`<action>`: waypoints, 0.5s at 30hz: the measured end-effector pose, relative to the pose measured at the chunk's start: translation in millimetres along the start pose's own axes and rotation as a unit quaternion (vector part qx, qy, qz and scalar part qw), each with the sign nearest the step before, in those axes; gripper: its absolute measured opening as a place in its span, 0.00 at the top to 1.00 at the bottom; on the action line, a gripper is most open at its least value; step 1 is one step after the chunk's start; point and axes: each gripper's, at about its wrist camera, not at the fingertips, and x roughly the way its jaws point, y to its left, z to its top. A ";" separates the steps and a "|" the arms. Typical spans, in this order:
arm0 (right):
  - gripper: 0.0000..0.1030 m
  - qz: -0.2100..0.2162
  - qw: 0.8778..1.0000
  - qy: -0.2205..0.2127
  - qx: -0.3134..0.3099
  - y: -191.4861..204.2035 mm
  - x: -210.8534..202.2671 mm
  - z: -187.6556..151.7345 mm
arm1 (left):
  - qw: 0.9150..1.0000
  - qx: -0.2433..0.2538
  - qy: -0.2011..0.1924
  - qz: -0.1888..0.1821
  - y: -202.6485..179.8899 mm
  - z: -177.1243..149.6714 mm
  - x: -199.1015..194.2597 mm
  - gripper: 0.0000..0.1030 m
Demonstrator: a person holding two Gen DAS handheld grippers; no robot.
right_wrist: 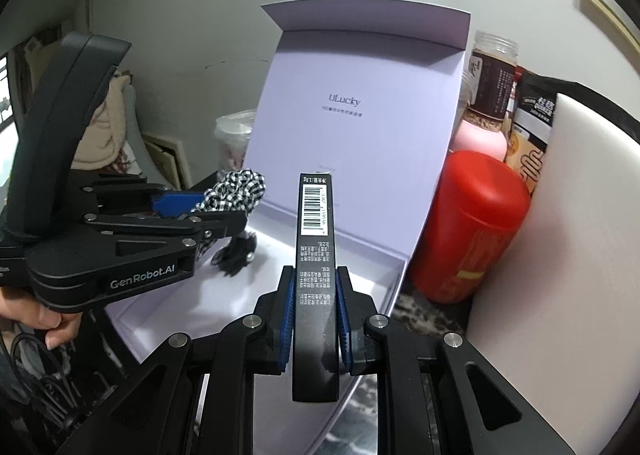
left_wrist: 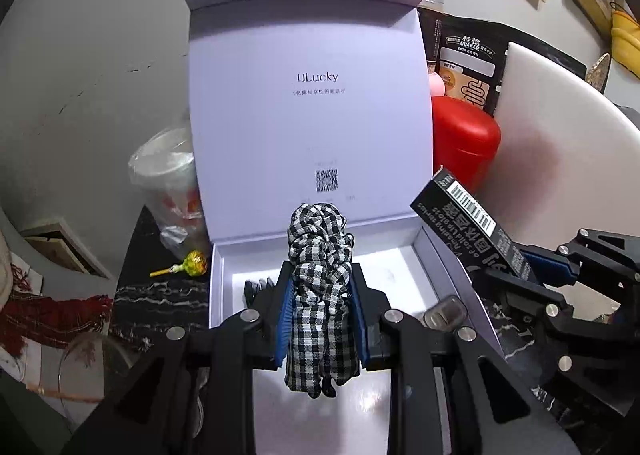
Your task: Organize rigid objects
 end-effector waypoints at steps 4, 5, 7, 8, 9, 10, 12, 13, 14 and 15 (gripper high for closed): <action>0.82 -0.003 1.000 0.008 0.003 -7.0 10.8 7.5 | 1.000 0.001 0.005 0.000 0.8 6.4 12.6 0.76; 0.82 -0.004 1.000 0.021 0.010 -8.8 14.1 9.1 | 1.000 0.002 0.006 0.001 0.6 8.6 16.3 0.76; 0.82 -0.006 1.000 0.021 0.010 -12.1 19.9 10.5 | 1.000 0.002 0.009 0.003 1.2 10.2 21.9 0.76; 0.82 -0.005 1.000 0.023 0.011 -14.5 24.0 10.3 | 1.000 0.002 0.008 0.004 1.1 10.8 24.8 0.76; 0.82 -0.005 1.000 0.023 0.012 -16.6 26.7 9.8 | 1.000 0.002 0.008 0.005 1.4 10.9 27.2 0.76; 0.82 -0.005 1.000 0.024 0.015 -18.9 29.9 9.4 | 1.000 0.003 0.011 0.006 1.7 10.8 31.6 0.76; 0.82 -0.006 0.999 0.027 0.022 -22.8 35.9 8.6 | 1.000 0.002 0.017 0.005 2.8 10.5 38.1 0.76; 0.82 -0.007 0.999 0.030 0.025 -24.2 39.1 7.9 | 1.000 0.001 0.018 0.005 3.2 10.1 39.9 0.76; 0.82 -0.007 0.999 0.029 0.023 -24.8 41.5 7.5 | 1.000 0.001 0.020 0.005 3.8 9.5 42.0 0.76; 0.82 -0.007 0.999 0.031 0.022 -24.8 43.8 6.8 | 1.000 0.001 0.020 0.006 4.3 9.8 43.4 0.76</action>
